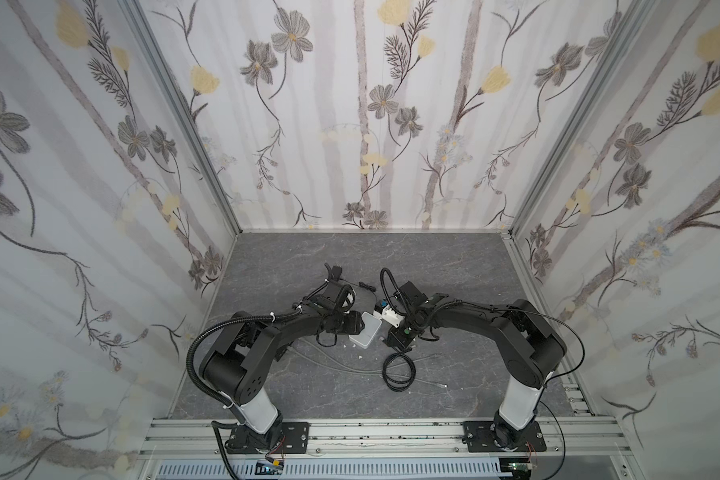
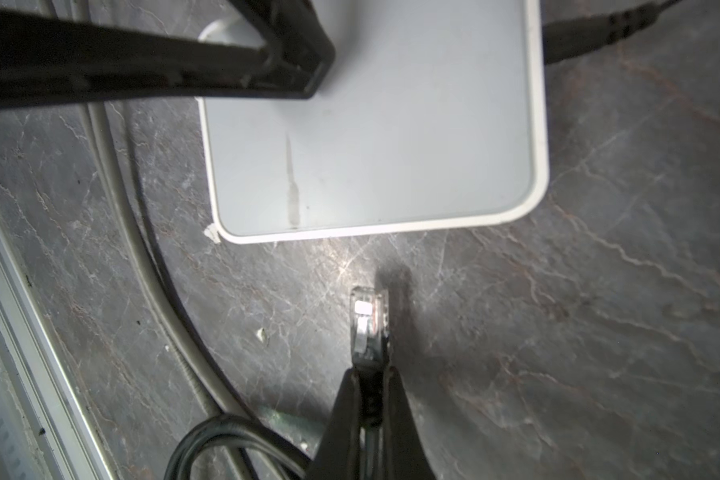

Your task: Insert the plug into the switch port

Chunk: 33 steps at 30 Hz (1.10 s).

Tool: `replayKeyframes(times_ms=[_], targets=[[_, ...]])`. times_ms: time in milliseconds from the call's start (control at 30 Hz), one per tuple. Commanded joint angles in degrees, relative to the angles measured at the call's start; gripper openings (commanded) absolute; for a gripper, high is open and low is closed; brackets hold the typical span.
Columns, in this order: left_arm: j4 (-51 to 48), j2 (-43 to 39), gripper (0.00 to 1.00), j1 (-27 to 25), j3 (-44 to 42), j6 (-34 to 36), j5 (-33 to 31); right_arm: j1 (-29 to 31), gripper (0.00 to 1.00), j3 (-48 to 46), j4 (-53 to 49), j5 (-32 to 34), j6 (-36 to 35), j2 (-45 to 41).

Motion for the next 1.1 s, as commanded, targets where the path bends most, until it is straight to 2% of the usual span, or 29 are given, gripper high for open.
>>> replayKeyframes(times_ms=[0,133,200,267,400,467,533,633,700,767,900,1067], targets=[[-0.18,-4.96,0.65,0.03,-0.48,0.45,-2.18,0.24,0.0,0.01,1.39,-1.54,-0.37,-2.94],[1.43,-17.3,0.68,-0.65,-3.36,0.77,-3.28,1.71,0.0,-0.88,-0.23,-4.95,-2.78,-8.88],[6.57,-26.23,0.68,-1.39,-7.5,0.82,-2.83,3.11,0.0,-1.23,-1.16,-8.58,-3.98,-11.63],[12.81,-34.34,0.66,-1.88,-11.47,0.85,0.46,5.08,0.0,-2.17,-1.75,-11.84,-4.63,-14.47],[12.02,-42.62,0.58,-3.8,-10.33,7.02,7.87,8.57,0.0,-4.02,-3.41,-14.41,-4.82,-19.67],[7.16,-46.47,0.52,-6.15,-7.49,15.5,14.28,10.52,0.0,-5.07,-4.11,-15.42,-4.67,-23.8],[-1.8,-51.1,0.52,-8.93,-4.8,28.13,17.86,11.25,0.0,-5.59,-5.44,-16.36,-4.78,-27.17],[-14.2,-57.76,0.62,-11.16,-3.5,45.38,21.77,12.31,0.0,-5.51,-7.66,-16.81,-5.12,-31.58],[-19.02,-60.16,0.6,-11.18,-3.74,51.21,24.04,12.69,0.0,-5.45,-8.38,-18.99,-5.67,-33.98],[-21.37,-61.11,0.57,-11.18,-4.32,53.22,25.85,13.02,0.0,-5.14,-8.78,-19.35,-5.66,-36.15],[-20.97,-59.07,0.53,-11.33,-4.79,51.37,30.24,14.29,0.0,-4.34,-7.9,-17.95,-4.17,-39.23],[-18.85,-55.37,0.51,-12.56,-4.18,49.65,29.63,17.07,0.0,-2.48,-7.31,-17.43,-3.68,-39.18]])
